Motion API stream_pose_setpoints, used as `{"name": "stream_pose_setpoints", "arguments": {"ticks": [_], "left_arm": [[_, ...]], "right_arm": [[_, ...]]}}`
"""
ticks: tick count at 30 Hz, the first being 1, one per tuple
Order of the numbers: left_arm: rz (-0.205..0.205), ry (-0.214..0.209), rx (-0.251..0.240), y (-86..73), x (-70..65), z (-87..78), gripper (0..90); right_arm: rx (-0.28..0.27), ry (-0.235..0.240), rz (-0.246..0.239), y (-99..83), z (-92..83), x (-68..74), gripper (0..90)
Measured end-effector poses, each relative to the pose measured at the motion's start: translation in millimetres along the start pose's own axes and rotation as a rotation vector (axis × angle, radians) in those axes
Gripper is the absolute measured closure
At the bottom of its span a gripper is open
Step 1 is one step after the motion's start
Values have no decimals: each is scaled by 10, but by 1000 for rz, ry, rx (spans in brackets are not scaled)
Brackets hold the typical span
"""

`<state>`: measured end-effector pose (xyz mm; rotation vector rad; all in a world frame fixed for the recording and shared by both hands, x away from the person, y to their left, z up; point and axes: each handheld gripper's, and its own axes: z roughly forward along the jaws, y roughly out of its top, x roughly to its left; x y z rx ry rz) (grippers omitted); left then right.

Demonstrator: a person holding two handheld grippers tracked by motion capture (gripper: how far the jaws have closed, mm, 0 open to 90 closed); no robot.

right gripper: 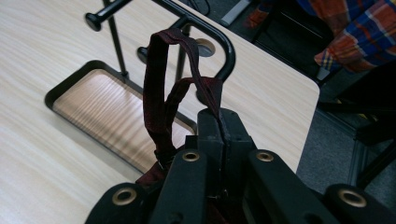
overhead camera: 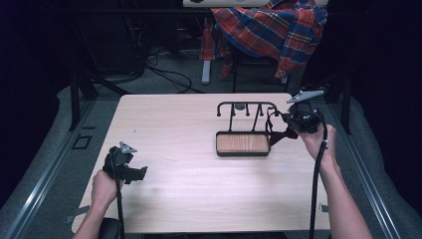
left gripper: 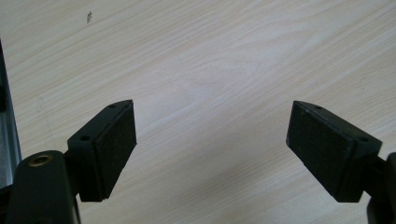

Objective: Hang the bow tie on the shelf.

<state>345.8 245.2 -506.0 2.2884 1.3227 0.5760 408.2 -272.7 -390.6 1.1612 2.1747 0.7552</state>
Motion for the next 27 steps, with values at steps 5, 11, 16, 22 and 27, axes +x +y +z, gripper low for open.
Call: {"name": "stream_pose_setpoints", "arguments": {"ticks": [5,11,16,22,27], "left_arm": [[2,6,-6,3,-1,-5,160],[2,9,-8,5,-4,-4,160],[4,7,-9,5,-7,-3,160],[4,10,-13,5,-9,0,160],[10,11,-20,10,-19,-7,160]], "right_arm": [[13,-3,23,0,99,-64,890],[9,-8,66,-10,212,-150,889],[0,-9,96,-17,295,-178,888],[-1,1,124,-56,416,-213,885],[8,22,138,-109,487,-233,882]]}}
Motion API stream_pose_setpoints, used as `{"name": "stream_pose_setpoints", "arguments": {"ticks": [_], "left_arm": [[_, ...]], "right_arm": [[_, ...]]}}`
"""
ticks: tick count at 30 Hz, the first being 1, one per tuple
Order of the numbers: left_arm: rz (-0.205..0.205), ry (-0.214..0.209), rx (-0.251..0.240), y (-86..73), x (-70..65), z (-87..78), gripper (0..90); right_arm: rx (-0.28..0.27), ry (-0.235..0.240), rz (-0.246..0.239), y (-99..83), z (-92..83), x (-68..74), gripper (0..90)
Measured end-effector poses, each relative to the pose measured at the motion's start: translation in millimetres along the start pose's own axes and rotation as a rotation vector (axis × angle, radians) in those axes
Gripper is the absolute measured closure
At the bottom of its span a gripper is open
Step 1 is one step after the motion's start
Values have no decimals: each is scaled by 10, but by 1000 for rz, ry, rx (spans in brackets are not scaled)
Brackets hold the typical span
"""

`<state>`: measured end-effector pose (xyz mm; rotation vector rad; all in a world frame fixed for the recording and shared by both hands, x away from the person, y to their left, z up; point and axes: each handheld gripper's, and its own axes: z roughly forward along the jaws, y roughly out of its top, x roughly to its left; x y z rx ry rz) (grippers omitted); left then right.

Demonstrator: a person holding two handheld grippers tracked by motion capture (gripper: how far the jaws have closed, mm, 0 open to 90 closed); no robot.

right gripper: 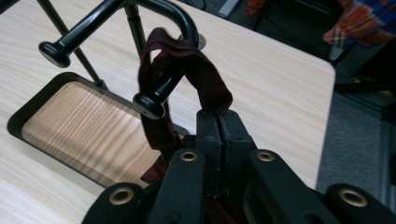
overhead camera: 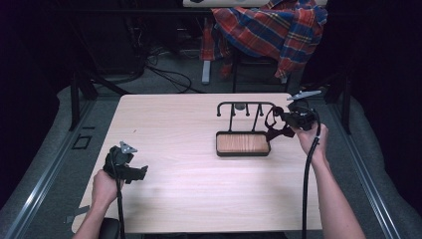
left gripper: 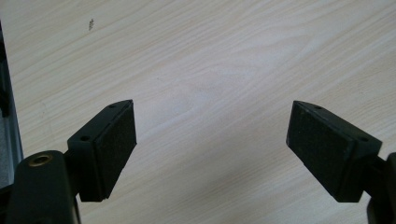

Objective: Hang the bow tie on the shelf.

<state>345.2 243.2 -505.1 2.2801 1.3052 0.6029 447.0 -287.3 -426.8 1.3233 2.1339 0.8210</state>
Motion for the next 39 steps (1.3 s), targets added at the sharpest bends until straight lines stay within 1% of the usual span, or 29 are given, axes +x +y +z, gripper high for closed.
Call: {"name": "stream_pose_setpoints", "arguments": {"ticks": [1,4,5,6,10,13,16,23,27,36,39], "left_arm": [[0,0,0,0,0,0,160],[0,0,-2,0,2,-4,160],[0,1,-5,-2,4,-5,160],[-2,1,-6,-3,4,-5,160],[-1,-1,-3,-2,8,-6,160],[-1,0,-3,-3,11,-5,160],[-2,1,-10,-4,14,-10,160],[0,-1,-12,0,9,-6,160],[7,-8,-8,1,6,-2,160],[9,-8,-10,-1,7,-2,160],[9,-7,-9,-1,8,-3,160]], "right_arm": [[0,0,0,0,0,0,882],[-1,21,12,-25,37,-13,881],[3,21,9,-32,49,-12,880],[7,31,7,-40,61,-13,880],[13,47,8,-54,81,-6,873],[21,48,4,-63,90,-1,872],[34,63,4,-84,126,9,868],[39,80,3,-86,139,30,860],[49,101,1,-91,159,33,818],[45,112,6,-90,153,47,776],[46,118,5,-89,148,49,727]]}}
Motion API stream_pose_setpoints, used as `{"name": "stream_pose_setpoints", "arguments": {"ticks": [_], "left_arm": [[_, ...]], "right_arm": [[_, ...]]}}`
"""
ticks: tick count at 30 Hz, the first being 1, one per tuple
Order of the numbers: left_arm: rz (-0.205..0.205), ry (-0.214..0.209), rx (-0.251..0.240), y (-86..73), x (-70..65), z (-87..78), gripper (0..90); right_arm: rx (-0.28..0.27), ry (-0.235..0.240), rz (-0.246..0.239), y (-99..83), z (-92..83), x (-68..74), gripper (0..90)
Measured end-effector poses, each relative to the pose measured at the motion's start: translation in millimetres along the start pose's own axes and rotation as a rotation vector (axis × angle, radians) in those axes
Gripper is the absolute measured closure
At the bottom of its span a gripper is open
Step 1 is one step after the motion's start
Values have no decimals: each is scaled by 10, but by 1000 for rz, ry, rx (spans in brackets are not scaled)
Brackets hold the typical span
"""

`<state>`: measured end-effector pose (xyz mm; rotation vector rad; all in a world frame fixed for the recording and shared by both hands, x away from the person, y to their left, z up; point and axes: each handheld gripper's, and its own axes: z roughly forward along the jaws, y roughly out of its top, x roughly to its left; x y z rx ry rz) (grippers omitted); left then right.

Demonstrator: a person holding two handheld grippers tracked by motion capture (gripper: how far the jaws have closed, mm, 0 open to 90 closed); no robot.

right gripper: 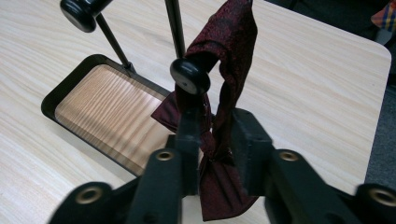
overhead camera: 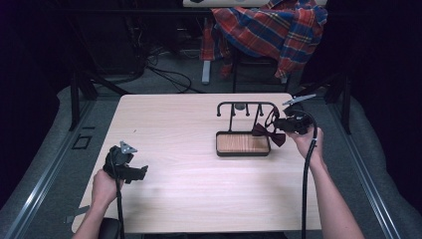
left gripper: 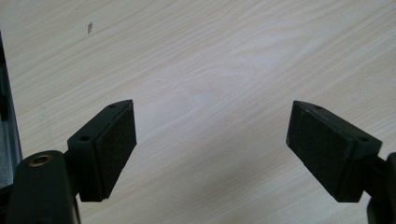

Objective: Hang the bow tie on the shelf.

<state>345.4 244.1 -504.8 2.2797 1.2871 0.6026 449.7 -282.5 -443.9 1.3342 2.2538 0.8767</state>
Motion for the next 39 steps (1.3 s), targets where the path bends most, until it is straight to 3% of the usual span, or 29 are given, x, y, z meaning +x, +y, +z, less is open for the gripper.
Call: {"name": "stream_pose_setpoints", "arguments": {"ticks": [6,19,39], "left_arm": [[0,2,15,-1,-5,11,160],[0,-2,16,1,-15,10,160],[-2,-1,12,-13,-3,-6,160]], "right_arm": [[16,8,-3,1,-33,28,607],[33,16,-14,-53,-153,83,440],[54,32,-60,-179,-359,273,299]]}}
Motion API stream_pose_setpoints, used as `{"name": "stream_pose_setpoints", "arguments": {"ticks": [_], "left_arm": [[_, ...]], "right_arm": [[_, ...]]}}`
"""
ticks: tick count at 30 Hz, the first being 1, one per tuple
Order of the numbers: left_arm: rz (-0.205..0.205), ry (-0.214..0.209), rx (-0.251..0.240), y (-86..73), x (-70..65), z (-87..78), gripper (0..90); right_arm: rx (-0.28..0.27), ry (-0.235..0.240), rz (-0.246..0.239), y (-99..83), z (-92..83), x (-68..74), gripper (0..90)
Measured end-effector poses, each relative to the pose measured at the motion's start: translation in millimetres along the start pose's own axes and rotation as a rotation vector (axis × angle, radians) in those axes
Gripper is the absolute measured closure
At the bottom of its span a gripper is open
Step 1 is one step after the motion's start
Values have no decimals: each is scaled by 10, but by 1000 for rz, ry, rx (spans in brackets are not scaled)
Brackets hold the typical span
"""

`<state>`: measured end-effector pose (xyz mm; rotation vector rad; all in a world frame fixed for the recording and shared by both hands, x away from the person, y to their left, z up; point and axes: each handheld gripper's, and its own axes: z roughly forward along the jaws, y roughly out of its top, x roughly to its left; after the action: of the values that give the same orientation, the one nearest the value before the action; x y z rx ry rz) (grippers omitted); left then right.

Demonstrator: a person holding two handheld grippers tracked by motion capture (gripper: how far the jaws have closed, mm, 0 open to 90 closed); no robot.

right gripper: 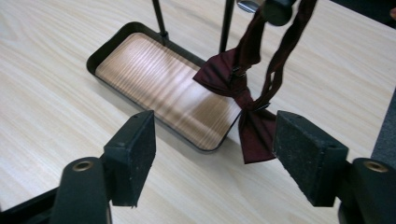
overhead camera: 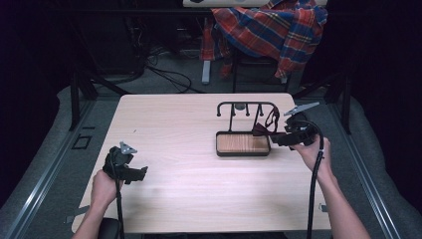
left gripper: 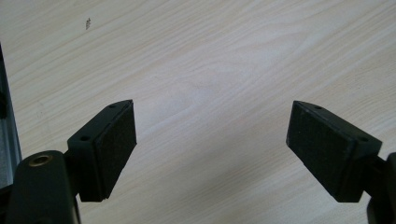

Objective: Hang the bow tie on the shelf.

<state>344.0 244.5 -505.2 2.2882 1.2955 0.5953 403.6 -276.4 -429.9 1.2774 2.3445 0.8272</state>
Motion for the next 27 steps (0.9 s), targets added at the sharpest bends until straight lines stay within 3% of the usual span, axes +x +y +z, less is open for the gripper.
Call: {"name": "stream_pose_setpoints", "arguments": {"ticks": [17,27], "left_arm": [[-1,-4,-4,-1,-4,-6,160],[-1,-6,-4,-2,-7,-4,160]], "right_arm": [[22,19,-24,-158,-77,260,175],[71,41,-73,-261,-76,419,145]]}}
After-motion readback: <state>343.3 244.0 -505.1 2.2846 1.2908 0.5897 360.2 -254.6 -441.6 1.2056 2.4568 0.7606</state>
